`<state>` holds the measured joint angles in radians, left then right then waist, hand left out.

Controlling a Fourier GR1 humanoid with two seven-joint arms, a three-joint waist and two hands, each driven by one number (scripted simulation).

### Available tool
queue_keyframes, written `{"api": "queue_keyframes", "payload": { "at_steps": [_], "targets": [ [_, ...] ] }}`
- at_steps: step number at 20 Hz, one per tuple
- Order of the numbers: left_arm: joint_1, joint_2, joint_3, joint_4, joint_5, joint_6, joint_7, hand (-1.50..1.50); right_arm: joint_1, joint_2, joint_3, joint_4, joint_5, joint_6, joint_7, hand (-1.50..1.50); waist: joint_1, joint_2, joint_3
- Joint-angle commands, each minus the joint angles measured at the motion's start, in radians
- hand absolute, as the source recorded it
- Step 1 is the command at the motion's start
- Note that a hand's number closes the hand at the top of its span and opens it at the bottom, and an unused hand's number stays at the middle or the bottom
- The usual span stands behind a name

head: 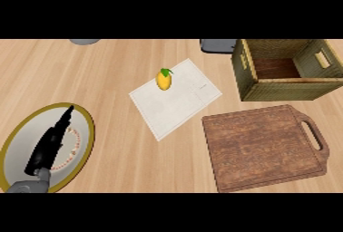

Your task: Pick the eggplant from the cutting board and place it in the basket

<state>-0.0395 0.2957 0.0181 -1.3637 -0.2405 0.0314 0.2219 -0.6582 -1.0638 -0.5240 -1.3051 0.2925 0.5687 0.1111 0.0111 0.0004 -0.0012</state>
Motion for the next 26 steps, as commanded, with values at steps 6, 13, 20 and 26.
{"api": "queue_keyframes", "payload": {
  "at_steps": [6,13,20,26],
  "targets": [
    [0.045,-0.049,-0.030,-0.023,-0.053,0.040,-0.017,0.00,-0.166,0.126,0.193,-0.017,-0.010,-0.014,0.164,1.50,0.007,0.001,0.000],
    [0.028,-0.037,0.015,0.008,-0.020,0.001,-0.049,0.00,-0.194,0.181,0.272,0.050,0.072,-0.055,0.167,1.50,0.001,0.001,0.001],
    [0.056,-0.037,-0.012,-0.092,-0.055,-0.004,0.042,0.00,-0.249,0.237,0.383,0.254,0.273,-0.222,0.091,1.50,0.015,0.004,0.002],
    [0.037,-0.040,0.011,-0.097,-0.044,-0.017,0.050,0.00,-0.278,0.341,0.367,0.368,0.270,-0.286,0.055,-1.50,0.006,0.002,0.002]
  ]
}}
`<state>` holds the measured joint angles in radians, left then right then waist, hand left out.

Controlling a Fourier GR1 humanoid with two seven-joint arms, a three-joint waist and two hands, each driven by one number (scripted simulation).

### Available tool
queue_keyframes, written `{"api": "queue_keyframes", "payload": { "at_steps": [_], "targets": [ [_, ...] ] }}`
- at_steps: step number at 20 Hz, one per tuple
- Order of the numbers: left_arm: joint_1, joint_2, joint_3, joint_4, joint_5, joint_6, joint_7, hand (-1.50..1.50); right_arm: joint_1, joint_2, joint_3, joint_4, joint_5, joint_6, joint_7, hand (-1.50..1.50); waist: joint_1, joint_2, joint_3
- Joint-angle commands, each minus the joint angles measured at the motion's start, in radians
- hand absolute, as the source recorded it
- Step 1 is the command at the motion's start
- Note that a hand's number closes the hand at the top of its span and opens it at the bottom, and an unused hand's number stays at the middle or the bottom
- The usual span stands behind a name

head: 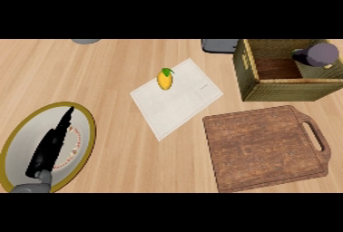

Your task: Pick the eggplant from the cutting board and place it in the basket

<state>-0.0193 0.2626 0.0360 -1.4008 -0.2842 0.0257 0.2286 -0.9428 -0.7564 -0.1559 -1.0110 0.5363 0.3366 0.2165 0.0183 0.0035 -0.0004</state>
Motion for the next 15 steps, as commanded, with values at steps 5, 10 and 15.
{"api": "queue_keyframes", "payload": {
  "at_steps": [5,10,15],
  "targets": [
    [0.012,-0.028,-0.016,-0.016,-0.025,0.011,-0.002,0.00,-0.051,0.108,-0.049,0.119,0.031,-0.205,-0.034,-1.50,-0.001,-0.001,0.001],
    [0.008,0.013,0.027,-0.021,0.004,-0.022,0.004,0.00,-0.048,0.086,-0.165,0.143,-0.022,-0.293,0.012,-1.50,-0.008,-0.003,0.001],
    [-0.027,-0.007,0.009,0.000,-0.022,-0.008,0.036,0.00,-0.041,-0.007,-0.281,0.256,-0.072,-0.310,0.011,-1.50,-0.010,0.002,0.001]
  ]
}}
